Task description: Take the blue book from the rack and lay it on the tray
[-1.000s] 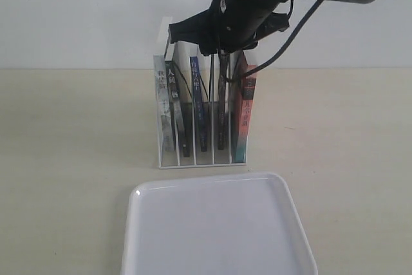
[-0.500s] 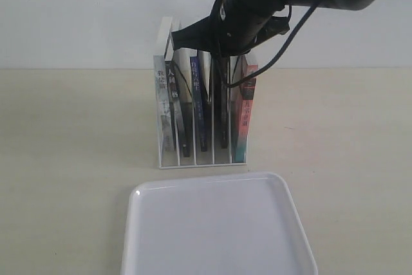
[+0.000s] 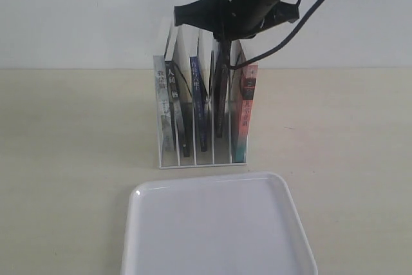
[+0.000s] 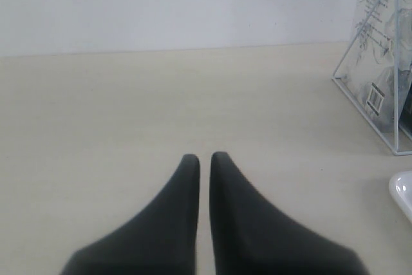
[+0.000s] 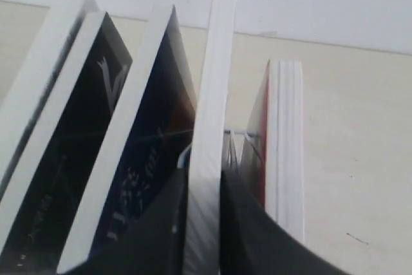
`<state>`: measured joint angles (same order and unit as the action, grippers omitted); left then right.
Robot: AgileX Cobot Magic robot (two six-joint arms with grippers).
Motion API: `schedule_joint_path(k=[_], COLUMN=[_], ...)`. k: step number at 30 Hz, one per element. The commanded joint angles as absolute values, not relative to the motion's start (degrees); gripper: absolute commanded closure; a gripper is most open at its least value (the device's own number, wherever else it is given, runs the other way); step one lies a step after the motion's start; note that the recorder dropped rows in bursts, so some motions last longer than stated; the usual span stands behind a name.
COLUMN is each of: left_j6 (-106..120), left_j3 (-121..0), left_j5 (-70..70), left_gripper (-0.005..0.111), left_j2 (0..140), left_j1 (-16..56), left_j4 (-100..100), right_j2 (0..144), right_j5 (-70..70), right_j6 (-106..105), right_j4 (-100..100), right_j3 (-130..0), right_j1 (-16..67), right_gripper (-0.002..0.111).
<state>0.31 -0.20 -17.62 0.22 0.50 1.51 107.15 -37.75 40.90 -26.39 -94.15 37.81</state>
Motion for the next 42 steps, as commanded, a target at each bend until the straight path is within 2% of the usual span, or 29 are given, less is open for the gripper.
schedule_joint_path(k=[1, 42], left_j6=[0.52, 0.52], left_j3=[0.00, 0.00], left_j5=[-17.44, -17.44], left_gripper=[0.102, 0.102], left_j2=[0.00, 0.00], left_j1=[0.55, 0.55], left_j4=[1.08, 1.08], right_j2=[103.56, 92.86], right_j5=[-37.27, -41.83], right_j6=[41.11, 39.96], right_j4=[-27.97, -28.76], right_j3=[-94.44, -94.44], right_j1=[37.63, 37.73], right_gripper=[0.099, 0.099])
